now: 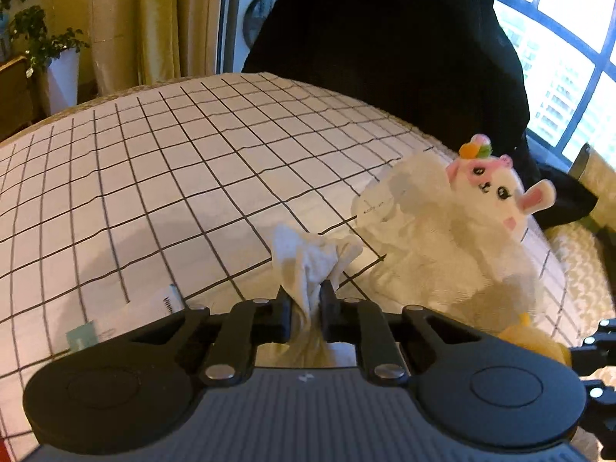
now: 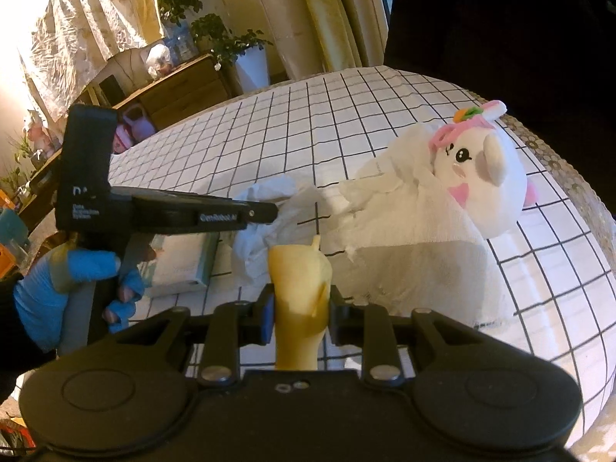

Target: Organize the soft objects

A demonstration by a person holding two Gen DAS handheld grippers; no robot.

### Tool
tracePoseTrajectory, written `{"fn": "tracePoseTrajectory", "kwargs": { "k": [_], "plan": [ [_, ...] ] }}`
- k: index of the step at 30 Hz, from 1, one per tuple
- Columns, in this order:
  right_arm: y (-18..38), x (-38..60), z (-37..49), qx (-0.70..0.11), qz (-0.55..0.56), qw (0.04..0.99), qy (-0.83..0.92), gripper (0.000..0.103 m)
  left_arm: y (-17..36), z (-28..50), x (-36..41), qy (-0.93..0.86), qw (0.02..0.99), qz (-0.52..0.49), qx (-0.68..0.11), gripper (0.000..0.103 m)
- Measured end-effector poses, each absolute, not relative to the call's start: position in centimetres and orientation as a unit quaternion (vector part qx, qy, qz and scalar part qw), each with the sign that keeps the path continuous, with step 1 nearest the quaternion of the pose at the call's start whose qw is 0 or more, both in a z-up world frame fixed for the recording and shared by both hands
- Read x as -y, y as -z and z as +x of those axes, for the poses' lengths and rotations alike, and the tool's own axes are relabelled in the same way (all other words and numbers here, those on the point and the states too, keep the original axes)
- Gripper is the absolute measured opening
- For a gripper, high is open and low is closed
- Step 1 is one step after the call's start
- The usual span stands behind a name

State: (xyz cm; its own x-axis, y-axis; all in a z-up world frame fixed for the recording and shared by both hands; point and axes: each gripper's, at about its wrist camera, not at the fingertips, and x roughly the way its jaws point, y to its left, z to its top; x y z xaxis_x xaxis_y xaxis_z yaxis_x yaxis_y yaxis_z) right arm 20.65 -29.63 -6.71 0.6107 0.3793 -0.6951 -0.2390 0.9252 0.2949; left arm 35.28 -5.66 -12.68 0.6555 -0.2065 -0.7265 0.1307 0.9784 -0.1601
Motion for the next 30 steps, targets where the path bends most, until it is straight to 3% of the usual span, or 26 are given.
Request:
{"fn": "tracePoseTrajectory", "kwargs": {
  "k": [30],
  "plan": [
    [-0.5, 20.4, 14.6, -0.353, 0.088, 0.896, -0.255, 0.025, 1.8, 19.6, -6.6, 0.040, 0.917, -0.084, -0.389, 0.014]
  ]
}}
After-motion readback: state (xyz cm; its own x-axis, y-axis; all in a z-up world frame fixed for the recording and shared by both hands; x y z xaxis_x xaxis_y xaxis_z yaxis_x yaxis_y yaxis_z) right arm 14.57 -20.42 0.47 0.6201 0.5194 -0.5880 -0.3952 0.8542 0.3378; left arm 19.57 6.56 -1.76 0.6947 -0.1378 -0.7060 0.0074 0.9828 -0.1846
